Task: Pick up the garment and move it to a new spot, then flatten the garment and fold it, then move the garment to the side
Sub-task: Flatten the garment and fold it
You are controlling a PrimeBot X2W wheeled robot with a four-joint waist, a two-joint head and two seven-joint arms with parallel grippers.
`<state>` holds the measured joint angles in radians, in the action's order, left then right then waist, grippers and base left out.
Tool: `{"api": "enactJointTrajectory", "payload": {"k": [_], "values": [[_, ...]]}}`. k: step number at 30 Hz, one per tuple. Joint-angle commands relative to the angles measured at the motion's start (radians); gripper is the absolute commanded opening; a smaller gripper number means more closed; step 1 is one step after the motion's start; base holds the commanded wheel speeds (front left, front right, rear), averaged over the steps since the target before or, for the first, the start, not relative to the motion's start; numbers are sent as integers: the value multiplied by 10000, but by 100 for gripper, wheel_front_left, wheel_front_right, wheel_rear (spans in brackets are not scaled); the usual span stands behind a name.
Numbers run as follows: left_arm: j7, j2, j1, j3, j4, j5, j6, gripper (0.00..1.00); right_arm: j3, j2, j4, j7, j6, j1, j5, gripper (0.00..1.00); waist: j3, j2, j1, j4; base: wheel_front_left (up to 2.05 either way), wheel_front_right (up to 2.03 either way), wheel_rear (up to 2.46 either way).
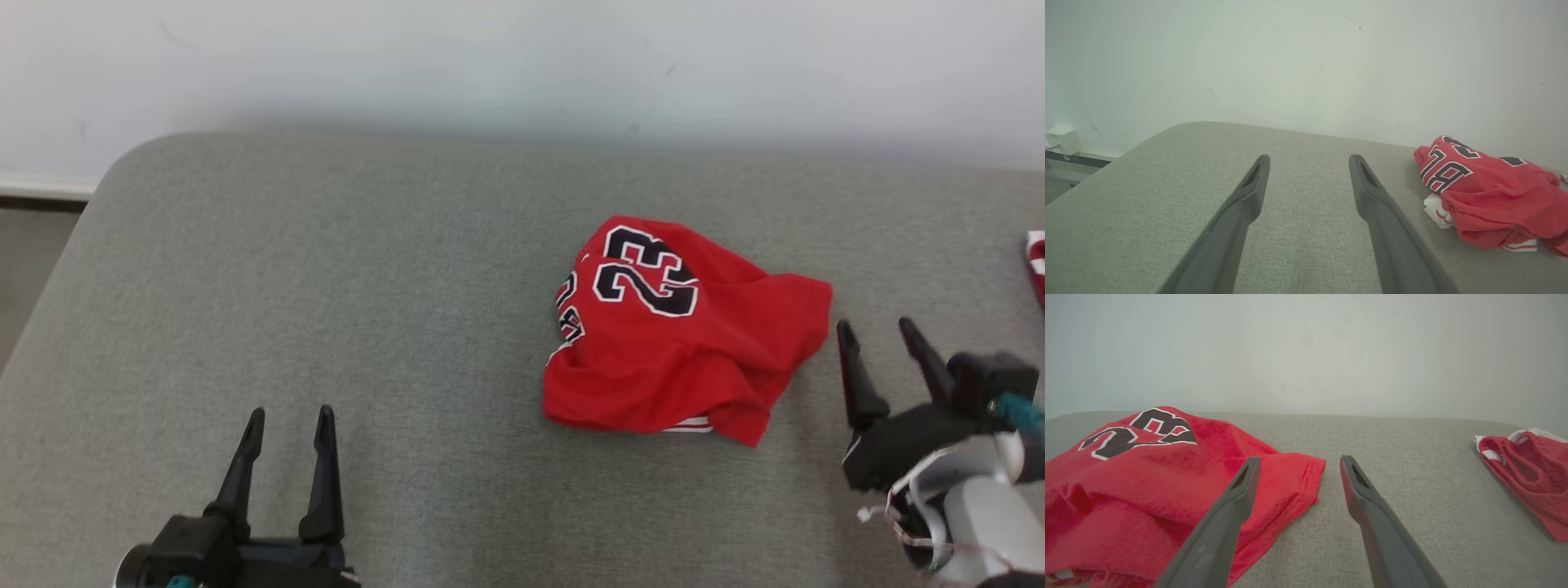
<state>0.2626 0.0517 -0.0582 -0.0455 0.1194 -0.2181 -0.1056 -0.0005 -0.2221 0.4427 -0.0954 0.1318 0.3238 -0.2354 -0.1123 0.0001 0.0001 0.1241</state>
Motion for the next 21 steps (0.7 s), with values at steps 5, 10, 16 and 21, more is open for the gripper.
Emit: {"api": "enactJointTrajectory", "payload": {"k": [5,10,16,21], "values": [[30,-14,-566,-375,120,-267,36,100,-67,-503,1601,192,-25,1413,66,100,-827,-1,-1,806,0,0,0],[30,-16,-829,-594,201,-398,116,100,-126,-721,3144,105,-25,2349,191,100,-1117,-1,-1,1153,0,0,0],[30,-17,-918,-678,248,-429,162,100,-183,-708,4529,-37,-26,2926,262,100,-1248,-1,-1,1334,0,0,0],[30,-17,-1063,-684,312,-424,170,100,-176,-466,5824,-55,-26,3216,246,100,-1268,-1,-1,1417,0,0,0]]}}
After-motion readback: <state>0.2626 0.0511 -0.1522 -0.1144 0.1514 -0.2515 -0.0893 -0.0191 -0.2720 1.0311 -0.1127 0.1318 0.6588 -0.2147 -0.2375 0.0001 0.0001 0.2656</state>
